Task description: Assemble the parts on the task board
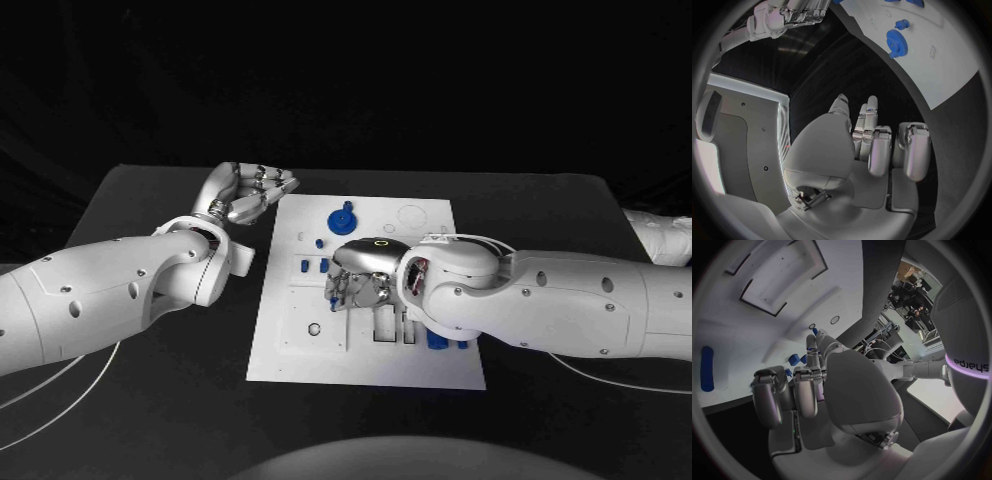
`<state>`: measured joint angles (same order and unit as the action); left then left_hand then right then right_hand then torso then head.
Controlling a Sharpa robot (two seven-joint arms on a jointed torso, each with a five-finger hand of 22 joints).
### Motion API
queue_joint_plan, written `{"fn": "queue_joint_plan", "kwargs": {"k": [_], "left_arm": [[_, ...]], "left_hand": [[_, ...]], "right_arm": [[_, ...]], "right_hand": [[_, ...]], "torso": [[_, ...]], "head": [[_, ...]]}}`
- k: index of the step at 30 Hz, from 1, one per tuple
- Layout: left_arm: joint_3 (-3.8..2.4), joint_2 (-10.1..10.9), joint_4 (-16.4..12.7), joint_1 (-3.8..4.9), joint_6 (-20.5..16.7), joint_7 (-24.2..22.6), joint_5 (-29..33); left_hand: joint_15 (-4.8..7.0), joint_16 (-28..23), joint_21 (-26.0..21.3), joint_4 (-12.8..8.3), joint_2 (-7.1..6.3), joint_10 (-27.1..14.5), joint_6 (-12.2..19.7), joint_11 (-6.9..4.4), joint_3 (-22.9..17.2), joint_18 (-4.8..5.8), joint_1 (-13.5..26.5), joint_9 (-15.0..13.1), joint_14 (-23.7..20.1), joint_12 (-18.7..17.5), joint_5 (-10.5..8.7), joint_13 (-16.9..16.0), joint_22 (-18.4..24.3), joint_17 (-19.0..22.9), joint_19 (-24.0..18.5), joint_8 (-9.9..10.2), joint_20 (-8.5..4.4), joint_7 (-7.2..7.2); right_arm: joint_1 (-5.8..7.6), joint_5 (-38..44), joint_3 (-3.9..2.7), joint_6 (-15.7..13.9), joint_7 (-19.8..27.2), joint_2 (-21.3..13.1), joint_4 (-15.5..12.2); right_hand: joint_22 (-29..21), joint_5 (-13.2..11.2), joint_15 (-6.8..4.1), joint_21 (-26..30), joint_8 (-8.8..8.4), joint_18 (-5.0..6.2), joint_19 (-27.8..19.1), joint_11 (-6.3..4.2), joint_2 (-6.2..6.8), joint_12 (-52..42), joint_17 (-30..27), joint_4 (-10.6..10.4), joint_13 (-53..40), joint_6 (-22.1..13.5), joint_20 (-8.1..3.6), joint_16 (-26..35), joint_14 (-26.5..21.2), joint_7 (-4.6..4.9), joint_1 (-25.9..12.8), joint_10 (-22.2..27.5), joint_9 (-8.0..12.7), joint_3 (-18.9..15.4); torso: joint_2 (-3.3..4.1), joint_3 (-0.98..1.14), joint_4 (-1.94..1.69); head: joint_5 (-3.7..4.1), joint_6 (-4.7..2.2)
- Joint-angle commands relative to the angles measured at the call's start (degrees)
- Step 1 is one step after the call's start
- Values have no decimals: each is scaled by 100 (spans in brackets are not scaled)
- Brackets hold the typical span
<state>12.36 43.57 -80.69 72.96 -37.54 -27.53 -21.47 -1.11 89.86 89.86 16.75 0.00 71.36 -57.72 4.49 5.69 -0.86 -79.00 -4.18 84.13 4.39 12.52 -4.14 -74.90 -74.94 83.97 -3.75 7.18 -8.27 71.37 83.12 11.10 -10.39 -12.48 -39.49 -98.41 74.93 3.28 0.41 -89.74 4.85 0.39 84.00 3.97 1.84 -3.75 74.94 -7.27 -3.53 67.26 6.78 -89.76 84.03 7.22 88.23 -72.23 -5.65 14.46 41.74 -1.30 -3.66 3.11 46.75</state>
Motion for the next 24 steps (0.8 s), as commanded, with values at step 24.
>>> {"fn": "queue_joint_plan", "kwargs": {"k": [24], "left_arm": [[-4, 1, -22, 2, 82, -79, 5]], "left_hand": [[21, 14, 14, -2, 49, 10, -25, 5, 26, 86, 19, -2, 587, -38, 0, 3, -1510, -1506, 603, -15, -15, 19]], "right_arm": [[-21, 392, 5, 235, 31, 19, 10]], "right_hand": [[1507, 12, 61, -26, -1, -39, 600, 36, -69, 31, 1506, 2, 10, 27, 27, -24, 597, -4, -14, 14, -6, 44]], "torso": [[1, 0, 1]], "head": [[8, 22]]}}
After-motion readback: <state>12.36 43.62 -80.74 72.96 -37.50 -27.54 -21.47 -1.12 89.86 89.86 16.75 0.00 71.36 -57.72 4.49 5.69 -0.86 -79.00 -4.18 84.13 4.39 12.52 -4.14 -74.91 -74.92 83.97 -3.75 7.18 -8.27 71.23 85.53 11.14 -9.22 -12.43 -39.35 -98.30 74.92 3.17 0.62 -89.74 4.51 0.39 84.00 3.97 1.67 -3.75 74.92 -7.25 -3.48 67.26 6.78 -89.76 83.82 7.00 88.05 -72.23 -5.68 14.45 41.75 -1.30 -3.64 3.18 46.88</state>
